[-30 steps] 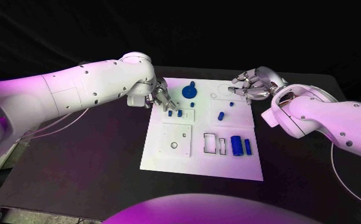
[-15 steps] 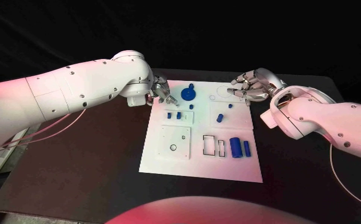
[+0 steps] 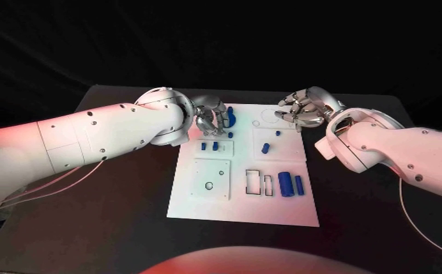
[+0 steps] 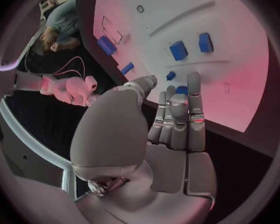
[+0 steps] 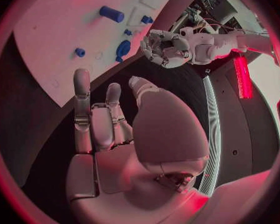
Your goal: Assemble the parts on the task board
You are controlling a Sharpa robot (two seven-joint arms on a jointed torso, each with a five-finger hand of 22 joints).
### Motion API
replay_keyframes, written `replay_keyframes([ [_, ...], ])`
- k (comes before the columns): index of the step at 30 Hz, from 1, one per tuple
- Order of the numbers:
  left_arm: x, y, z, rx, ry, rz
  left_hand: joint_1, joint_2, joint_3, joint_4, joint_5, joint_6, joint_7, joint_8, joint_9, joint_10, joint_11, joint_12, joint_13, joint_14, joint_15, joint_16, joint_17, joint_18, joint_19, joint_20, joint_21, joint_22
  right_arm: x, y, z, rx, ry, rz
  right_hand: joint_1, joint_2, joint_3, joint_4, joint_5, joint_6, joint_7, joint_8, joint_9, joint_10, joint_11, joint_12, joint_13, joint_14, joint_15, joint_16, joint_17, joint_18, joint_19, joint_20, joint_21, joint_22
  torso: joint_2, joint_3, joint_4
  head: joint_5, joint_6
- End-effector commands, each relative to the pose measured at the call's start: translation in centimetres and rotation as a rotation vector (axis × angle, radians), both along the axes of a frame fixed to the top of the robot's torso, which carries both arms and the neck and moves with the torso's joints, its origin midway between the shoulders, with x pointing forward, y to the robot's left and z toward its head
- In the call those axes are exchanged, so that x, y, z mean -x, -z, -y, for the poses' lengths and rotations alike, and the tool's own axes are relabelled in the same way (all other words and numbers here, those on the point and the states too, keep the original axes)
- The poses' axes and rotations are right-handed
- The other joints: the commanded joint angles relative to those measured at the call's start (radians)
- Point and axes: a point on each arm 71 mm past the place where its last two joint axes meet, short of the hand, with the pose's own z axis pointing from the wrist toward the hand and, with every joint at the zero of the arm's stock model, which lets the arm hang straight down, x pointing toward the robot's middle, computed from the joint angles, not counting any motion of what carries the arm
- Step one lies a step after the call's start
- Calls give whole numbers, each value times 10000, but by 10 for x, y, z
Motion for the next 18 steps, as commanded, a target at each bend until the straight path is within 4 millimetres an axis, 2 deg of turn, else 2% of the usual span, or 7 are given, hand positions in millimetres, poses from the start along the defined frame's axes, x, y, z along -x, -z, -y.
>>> replay_keyframes([
  [1, 3, -6, 12, -271, 1680, 2042, -46, -116, -44, -52, -131, 77, -5, -77, -104, -64, 16, -88, -128, -46, 14, -49, -70, 77, -11, 84, -48, -22, 0, -1, -1, -32, -163, 110, -58, -146, 139, -8, 54, 96, -12, 45, -16, -89, 22, -221, -189, -141, 14, -135, -171, 123, -109, -8, -77, -23, 0, -1, -7, 14, 40],
  [5, 3, -1, 18, -802, 2105, 2425, -128, -136, -118, -61, -367, 173, 1, -177, -255, -131, 51, -231, -342, -77, 27, -91, -243, 79, 29, 106, -94, -39, 0, -1, -2, -43, -167, 133, -130, -227, 343, -15, 74, 105, -6, 83, -21, -104, 33, -603, -512, -248, 26, -276, -377, 122, -143, 4, -163, -40, 4, 9, 0, 15, 68],
  [8, 2, 2, 22, -1148, 2259, 2497, -169, -135, -169, -61, -447, 215, -23, -234, -339, -189, 55, -309, -466, 90, 0, 104, -62, 93, 99, 96, -93, -37, 0, -1, -3, -49, -166, 135, -156, -254, 402, -15, 84, 141, -9, 114, -13, -94, 33, -700, -603, -263, 28, -295, -403, 122, -146, 7, -186, -43, 2, 10, -17, 22, 77],
  [14, -1, 8, 29, -1624, 2338, 2438, -111, -72, -151, -120, -336, 279, -15, -297, -437, -270, 70, -401, -622, 192, -15, 250, 40, 96, 167, 83, -92, -22, 0, -1, -4, -57, -162, 136, -183, -283, 444, -19, 92, 216, -21, 172, 16, -70, 26, -749, -661, -266, 24, -301, -411, 124, -142, 6, -201, -44, 15, 0, -34, 15, 114],
  [18, -3, 11, 31, -1927, 2322, 2302, -118, -20, -116, -160, -279, 542, -6, -382, -578, -252, 49, -485, -826, 518, -99, 660, 448, 107, 325, 26, -20, 52, 0, -1, -3, -63, -137, 146, -183, -283, 444, -19, 92, 217, -21, 172, 17, -70, 26, -750, -661, -267, 24, -301, -412, 124, -142, 6, -201, -44, 16, 9, -25, -29, 66],
])
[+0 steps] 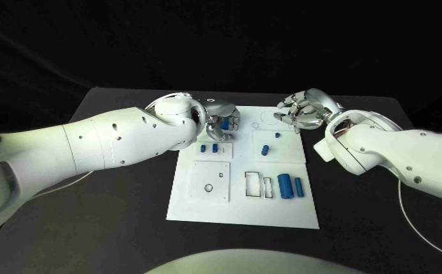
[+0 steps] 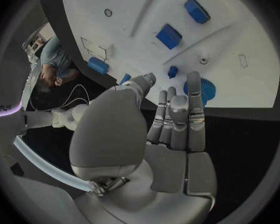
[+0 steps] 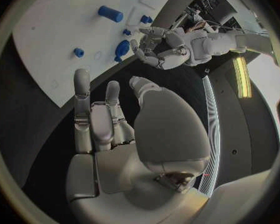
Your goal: Assemble the parts on the task board
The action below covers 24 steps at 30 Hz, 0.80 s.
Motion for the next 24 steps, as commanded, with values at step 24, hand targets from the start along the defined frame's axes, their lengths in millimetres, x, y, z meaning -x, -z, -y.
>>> replay_keyframes([
  [24, -10, 10, 8, -1364, -24, -132, 18, 163, 402, -362, 243, 558, -12, -707, -558, 276, -47, -439, -834, 787, -79, 1128, 984, 67, 382, -122, 417, 613, 1, -1, -3, -42, -47, 111, -26, -152, 166, -15, 81, 127, 65, 82, 47, -78, -18, -243, -189, -161, -6, -113, -153, 121, -64, -11, -110, -17, 2, -8, 17, -5, -92],
])
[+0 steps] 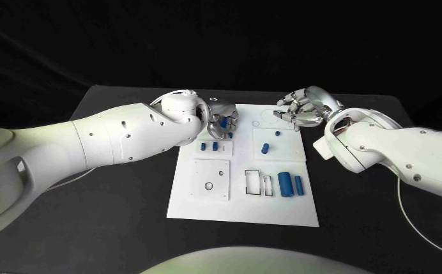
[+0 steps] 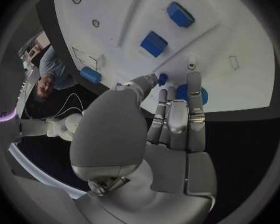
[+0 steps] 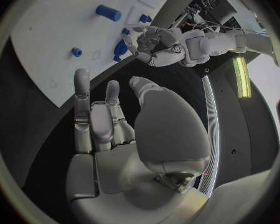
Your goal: Assemble the parts on the task board
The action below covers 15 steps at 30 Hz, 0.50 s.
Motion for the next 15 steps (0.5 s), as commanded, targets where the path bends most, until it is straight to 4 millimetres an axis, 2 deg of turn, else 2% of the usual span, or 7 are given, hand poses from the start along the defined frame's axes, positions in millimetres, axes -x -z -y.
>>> replay_keyframes([
  [1, -1, 2, 2, -208, 45, -49, 5, 68, 79, -43, 44, -50, 12, -126, -57, 92, 42, -80, -66, 2, 74, 51, -16, 61, 28, 12, 88, 70, 1, 0, -2, 1, -82, 62, 27, -100, 55, 12, 22, 114, 78, 46, 8, -79, 18, -66, -13, -90, -6, -57, -2, 121, -65, -11, -55, -9, 12, -2, -5, 12, -2],
  [9, -2, 4, 6, -57, 101, 73, -44, 77, 175, -129, -21, -173, -7, -400, -197, 249, 34, -154, -229, 63, 68, 195, 83, 71, 13, 19, 176, 240, 1, -1, -2, -11, -83, 75, 17, -109, 59, 14, 20, 113, 80, 48, 12, -75, 20, -76, -25, -95, -4, -62, -10, 120, -66, -10, -59, -9, 17, 7, -9, 36, 4],
  [15, -1, 5, 8, -50, 153, 32, -87, 124, 256, -199, -49, 51, -10, -439, -231, 509, -43, -179, -343, 147, 7, 317, 164, 93, 29, -15, 265, 392, 1, -1, -3, -17, -92, 74, 17, -109, 59, 14, 20, 113, 80, 48, 12, -75, 20, -76, -25, -95, -4, -62, -10, 120, -66, -10, -59, -9, 4, 13, -5, 34, -10],
])
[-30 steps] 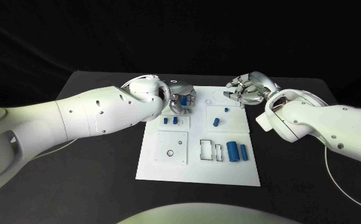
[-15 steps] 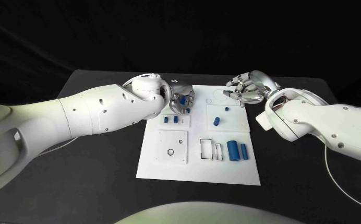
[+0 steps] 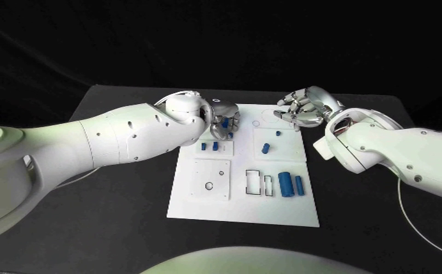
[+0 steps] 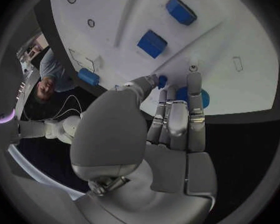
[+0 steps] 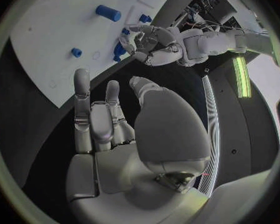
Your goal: Assemble the parts on the task board
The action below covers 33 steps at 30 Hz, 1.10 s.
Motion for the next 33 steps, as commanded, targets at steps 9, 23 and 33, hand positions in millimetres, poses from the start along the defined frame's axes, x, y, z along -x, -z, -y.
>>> replay_keyframes([
  [9, 1, 2, 2, -128, 131, -146, -57, 191, 165, -149, -47, 525, -35, -30, -22, 577, -122, -38, -124, 209, -70, 219, 163, 101, 40, -83, 194, 261, 0, 0, -2, -2, -88, 60, 10, -112, 66, 15, 20, 131, 64, 55, 17, -67, 23, -43, -20, -100, -3, -68, -20, 120, -67, -9, -62, -9, -9, 6, 9, 2, -17],
  [23, 1, 5, 2, -373, 23, -352, 169, 559, 679, -789, -397, 969, 105, -213, -65, 889, -55, -375, -372, 431, 67, 465, 369, -72, 343, -30, 1353, 948, 0, 0, -2, -12, -99, 83, 10, -112, 66, 15, 20, 131, 64, 55, 17, -67, 23, -43, -20, -100, -3, -68, -20, 120, -67, -9, -62, -9, -5, -3, 8, 3, -7],
  [33, 1, 4, 4, -12, 70, -220, -69, 615, 744, -998, -447, 1351, 109, -212, 1, 1396, -69, -667, -501, 567, 74, 549, 409, -124, 518, -1, 2062, 1113, 0, 0, -2, -22, -105, 94, 1, -114, 79, 16, 20, 137, 63, 64, 23, -53, 22, -50, -35, -103, -3, -71, -26, 121, -66, -9, -67, -9, -13, -12, 9, 40, -6],
])
